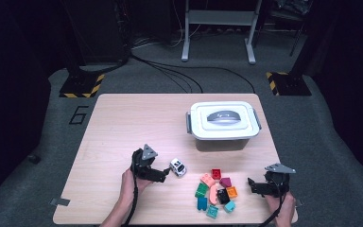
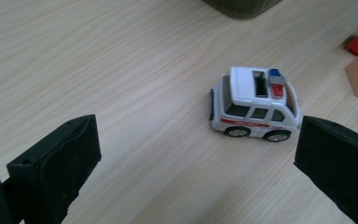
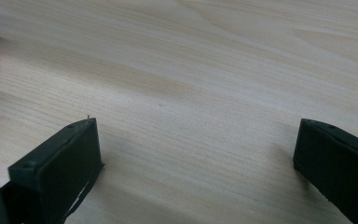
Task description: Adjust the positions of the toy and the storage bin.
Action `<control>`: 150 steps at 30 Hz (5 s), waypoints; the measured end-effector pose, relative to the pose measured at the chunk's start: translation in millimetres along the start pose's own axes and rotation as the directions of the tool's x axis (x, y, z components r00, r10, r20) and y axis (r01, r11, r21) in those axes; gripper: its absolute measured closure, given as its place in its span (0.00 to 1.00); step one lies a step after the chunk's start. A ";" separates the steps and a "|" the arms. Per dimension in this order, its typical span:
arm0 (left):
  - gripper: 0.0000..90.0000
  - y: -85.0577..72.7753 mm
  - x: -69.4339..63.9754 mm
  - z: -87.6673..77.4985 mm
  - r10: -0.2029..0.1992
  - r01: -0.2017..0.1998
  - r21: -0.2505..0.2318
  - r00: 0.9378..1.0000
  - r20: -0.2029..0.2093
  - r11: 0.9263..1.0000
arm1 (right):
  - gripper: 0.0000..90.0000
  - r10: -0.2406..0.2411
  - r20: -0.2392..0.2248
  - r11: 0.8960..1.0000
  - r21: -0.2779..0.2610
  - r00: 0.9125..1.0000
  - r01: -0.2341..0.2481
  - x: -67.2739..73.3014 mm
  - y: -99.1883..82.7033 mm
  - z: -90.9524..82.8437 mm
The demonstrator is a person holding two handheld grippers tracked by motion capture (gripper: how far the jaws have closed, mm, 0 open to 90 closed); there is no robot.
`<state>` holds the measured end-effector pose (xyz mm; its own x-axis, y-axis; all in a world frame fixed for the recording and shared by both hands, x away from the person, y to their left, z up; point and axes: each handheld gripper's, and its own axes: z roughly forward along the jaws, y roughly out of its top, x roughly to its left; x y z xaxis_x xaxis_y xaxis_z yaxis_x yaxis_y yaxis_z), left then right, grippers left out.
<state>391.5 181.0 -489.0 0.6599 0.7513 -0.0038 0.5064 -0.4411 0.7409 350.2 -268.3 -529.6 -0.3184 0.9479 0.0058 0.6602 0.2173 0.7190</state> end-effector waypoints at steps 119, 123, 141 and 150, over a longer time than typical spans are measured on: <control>0.29 -40.0 41.3 -35.1 -0.085 0.082 -0.032 0.991 -0.099 0.996 | 0.02 -0.014 -0.003 1.000 -0.006 1.000 0.014 0.1 -0.2 -0.5; 0.29 -48.6 47.2 -40.9 -0.104 0.100 -0.034 0.987 -0.121 0.994 | 0.02 -0.020 -0.003 1.000 -0.005 1.000 0.020 -0.4 -0.3 -0.6; 0.29 -82.3 81.3 -73.0 -0.216 0.206 -0.070 0.951 -0.221 0.976 | 0.02 -0.024 -0.003 1.000 -0.005 1.000 0.024 -0.8 -0.4 -0.8; 0.29 -101.9 109.9 -88.4 -0.289 0.275 -0.089 0.914 -0.286 0.957 | 0.02 -0.023 -0.002 1.000 -0.005 1.000 0.023 -0.9 -0.4 -0.8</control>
<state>363.3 351.9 -505.5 0.2979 0.9543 -0.0252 0.6169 -0.1723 0.7680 349.7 -269.4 -529.4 -0.3348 0.9422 -0.0099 0.6490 0.2382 0.7225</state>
